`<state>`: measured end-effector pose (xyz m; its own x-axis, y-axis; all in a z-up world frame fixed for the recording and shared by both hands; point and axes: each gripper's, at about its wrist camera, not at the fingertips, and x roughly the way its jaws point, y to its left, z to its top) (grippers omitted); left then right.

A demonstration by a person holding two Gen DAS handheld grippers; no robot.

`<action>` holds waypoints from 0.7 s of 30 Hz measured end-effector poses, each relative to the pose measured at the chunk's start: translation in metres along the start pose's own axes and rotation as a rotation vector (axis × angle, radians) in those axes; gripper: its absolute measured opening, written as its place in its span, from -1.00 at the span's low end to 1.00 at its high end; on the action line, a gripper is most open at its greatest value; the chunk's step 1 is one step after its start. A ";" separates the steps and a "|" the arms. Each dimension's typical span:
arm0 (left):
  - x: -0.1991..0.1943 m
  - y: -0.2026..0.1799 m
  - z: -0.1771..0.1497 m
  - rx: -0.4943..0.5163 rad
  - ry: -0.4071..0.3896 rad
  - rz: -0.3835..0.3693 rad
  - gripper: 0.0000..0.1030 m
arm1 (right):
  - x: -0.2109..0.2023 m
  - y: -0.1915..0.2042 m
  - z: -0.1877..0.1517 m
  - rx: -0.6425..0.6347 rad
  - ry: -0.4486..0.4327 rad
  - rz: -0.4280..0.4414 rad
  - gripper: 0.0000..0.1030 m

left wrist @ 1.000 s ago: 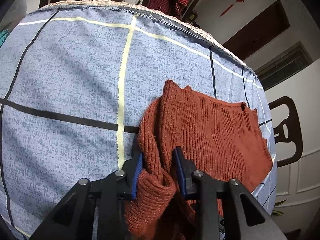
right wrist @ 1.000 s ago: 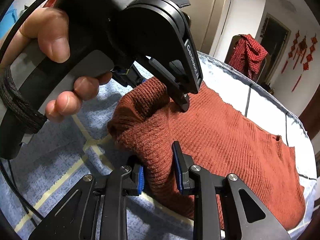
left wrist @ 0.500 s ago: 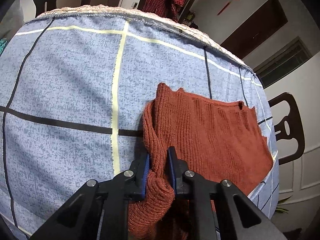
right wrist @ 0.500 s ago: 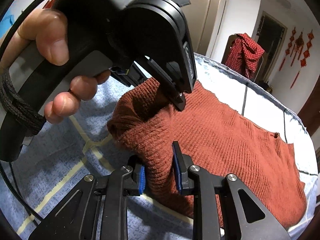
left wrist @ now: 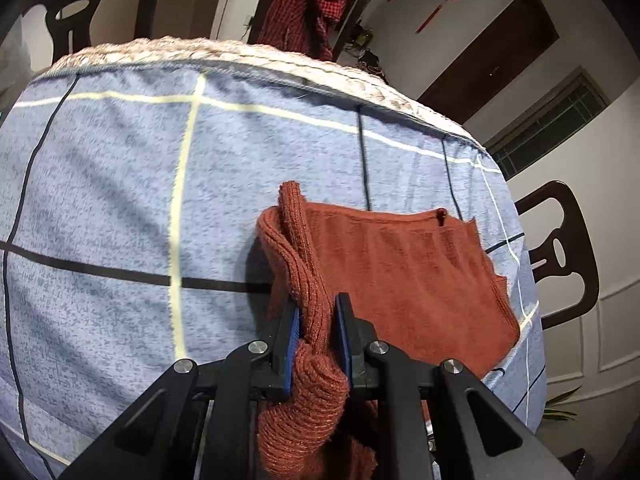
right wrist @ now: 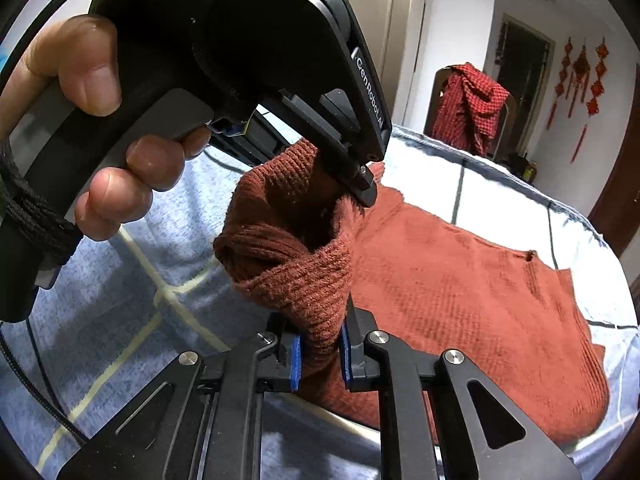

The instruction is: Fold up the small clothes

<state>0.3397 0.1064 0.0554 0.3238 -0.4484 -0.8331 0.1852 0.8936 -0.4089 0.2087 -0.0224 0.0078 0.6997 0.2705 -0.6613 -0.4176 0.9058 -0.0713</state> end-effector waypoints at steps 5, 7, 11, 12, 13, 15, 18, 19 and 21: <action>0.000 -0.018 0.003 0.023 -0.004 0.000 -0.64 | -0.010 -0.011 -0.002 0.030 -0.021 -0.009 -0.73; 0.000 -0.026 0.004 0.034 -0.006 -0.002 -0.64 | -0.014 -0.016 -0.003 0.042 -0.029 -0.013 -0.73; 0.001 -0.041 0.006 0.049 -0.011 -0.007 -0.64 | -0.024 -0.026 -0.007 0.064 -0.046 -0.022 -0.74; 0.002 -0.045 0.007 0.054 -0.010 -0.008 -0.64 | -0.025 -0.027 -0.008 0.069 -0.048 -0.024 -0.74; 0.002 -0.048 0.007 0.057 -0.010 -0.007 -0.64 | -0.027 -0.029 -0.009 0.075 -0.051 -0.026 -0.74; 0.003 -0.056 0.008 0.065 -0.011 -0.008 -0.64 | -0.033 -0.031 -0.011 0.090 -0.059 -0.031 -0.74; 0.004 -0.069 0.009 0.082 -0.012 -0.011 -0.64 | -0.041 -0.037 -0.014 0.108 -0.070 -0.039 -0.74; 0.004 -0.074 0.010 0.088 -0.012 -0.011 -0.64 | -0.044 -0.039 -0.016 0.117 -0.076 -0.044 -0.74; 0.005 -0.084 0.012 0.099 -0.011 -0.016 -0.64 | -0.050 -0.045 -0.020 0.133 -0.083 -0.052 -0.74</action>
<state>0.3366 0.0290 0.0897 0.3298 -0.4630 -0.8227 0.2807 0.8801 -0.3828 0.1809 -0.0830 0.0292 0.7662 0.2431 -0.5949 -0.3031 0.9530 -0.0009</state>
